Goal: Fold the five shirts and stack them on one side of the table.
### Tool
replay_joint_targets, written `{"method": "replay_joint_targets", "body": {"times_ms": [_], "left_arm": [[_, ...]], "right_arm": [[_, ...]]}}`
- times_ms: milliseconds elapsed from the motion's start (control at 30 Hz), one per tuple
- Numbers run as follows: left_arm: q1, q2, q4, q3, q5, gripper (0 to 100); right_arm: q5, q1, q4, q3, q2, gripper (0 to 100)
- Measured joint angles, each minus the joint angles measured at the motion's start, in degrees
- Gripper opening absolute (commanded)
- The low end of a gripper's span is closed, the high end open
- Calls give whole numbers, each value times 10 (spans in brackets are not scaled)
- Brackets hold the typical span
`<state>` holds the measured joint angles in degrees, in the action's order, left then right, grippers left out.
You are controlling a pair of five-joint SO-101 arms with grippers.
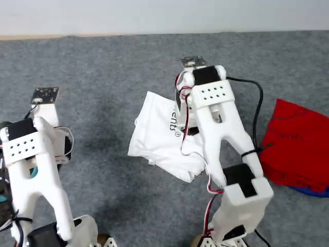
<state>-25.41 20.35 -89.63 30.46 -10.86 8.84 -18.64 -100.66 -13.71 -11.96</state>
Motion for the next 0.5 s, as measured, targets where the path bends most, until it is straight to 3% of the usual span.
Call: {"method": "replay_joint_targets", "body": {"times_ms": [300, 500], "left_arm": [[0, 0, -14, 0, 0, 6], [0, 0, -15, 0, 0, 6]], "right_arm": [[79, 1, 4, 204, 84, 9], [84, 2, 115, 307, 86, 9]]}}
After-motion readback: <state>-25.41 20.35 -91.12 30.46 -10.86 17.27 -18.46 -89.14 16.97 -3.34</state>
